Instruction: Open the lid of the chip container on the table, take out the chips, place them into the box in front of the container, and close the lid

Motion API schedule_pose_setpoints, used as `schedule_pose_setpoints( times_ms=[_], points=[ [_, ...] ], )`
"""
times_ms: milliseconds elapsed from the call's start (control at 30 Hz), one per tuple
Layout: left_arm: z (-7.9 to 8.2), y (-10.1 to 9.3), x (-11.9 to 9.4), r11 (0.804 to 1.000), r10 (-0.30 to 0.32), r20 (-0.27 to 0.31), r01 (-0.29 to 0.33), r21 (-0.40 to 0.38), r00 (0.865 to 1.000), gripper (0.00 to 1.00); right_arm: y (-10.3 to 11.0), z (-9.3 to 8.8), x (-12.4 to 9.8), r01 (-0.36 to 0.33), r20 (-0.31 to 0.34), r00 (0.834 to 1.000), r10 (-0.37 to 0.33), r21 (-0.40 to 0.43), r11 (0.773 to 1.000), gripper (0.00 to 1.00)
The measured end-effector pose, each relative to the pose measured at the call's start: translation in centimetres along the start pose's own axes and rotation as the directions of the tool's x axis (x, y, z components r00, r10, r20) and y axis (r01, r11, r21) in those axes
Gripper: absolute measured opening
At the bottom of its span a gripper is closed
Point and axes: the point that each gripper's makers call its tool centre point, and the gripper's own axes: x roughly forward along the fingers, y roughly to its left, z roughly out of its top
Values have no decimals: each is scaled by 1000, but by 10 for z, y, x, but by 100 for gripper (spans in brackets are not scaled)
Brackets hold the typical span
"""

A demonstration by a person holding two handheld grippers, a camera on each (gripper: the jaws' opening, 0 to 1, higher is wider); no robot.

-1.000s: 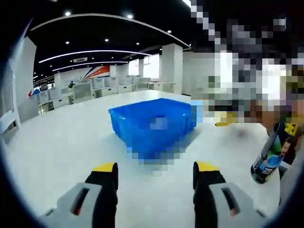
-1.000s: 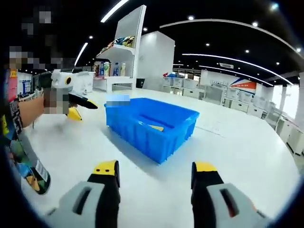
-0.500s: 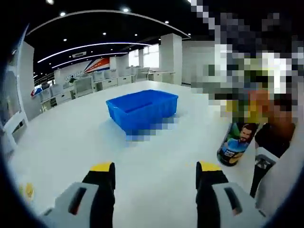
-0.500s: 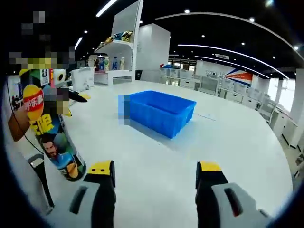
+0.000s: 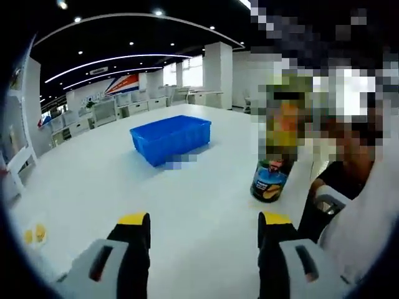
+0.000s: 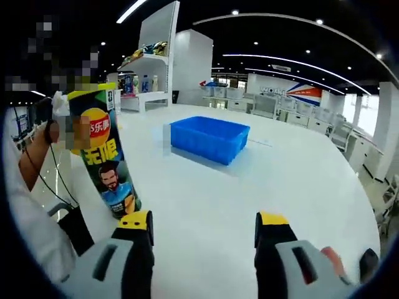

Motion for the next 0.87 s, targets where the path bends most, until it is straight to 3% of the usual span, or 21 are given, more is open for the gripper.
schedule_pose_setpoints(
  times_ms=[133, 300, 567, 667, 867],
  points=[
    [-7, -6, -4, 1000, 3, -18, -4, -26, 1000, 75, 3, -2, -7, 13, 9, 1000, -12, -31, 999, 74],
    [-20, -8, -2, 1000, 19, -81, -19, 1, 997, 84, 12, -11, -7, -6, -23, 1000, 5, -49, 999, 73],
    [-17, -12, 4, 1000, 18, -75, -18, 4, 997, 85, 12, -13, -5, -8, -28, 1000, 8, -21, 1000, 73],
    [-20, -15, 6, 1000, 11, -85, -10, 11, 996, 85, 15, -13, -5, -8, -41, 999, 4, -78, 997, 75],
    [-24, -18, 8, 999, 15, -110, -11, 35, 994, 85, 16, -18, -4, -13, -55, 998, 9, -79, 997, 75]
  ],
)
